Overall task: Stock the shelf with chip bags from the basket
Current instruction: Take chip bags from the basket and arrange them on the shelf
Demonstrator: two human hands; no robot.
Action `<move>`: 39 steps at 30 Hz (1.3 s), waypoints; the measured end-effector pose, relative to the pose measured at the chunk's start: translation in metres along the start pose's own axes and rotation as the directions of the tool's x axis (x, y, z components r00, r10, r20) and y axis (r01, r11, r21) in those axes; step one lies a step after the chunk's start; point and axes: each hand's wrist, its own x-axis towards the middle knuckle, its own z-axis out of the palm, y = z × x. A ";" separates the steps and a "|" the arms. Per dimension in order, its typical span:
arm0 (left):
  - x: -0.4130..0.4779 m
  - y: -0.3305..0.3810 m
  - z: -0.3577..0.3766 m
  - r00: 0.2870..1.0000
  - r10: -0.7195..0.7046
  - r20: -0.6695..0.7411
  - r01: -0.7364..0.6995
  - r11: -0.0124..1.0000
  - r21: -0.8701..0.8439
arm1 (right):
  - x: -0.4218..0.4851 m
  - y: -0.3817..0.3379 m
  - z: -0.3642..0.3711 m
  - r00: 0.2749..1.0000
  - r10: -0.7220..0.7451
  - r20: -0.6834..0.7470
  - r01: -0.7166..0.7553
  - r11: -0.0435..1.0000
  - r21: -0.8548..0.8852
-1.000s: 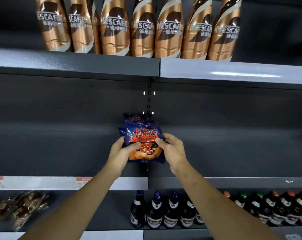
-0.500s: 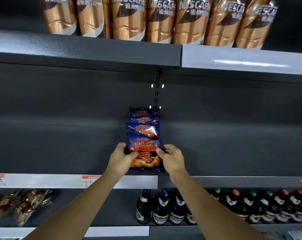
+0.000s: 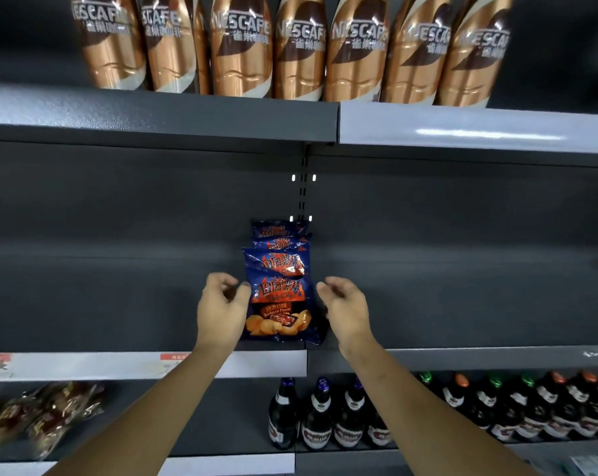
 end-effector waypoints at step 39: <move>-0.452 0.112 0.500 0.101 0.110 0.989 -0.364 0.929 -0.066 | -0.184 0.055 -0.677 0.517 0.180 -0.837 0.149 0.944 0.295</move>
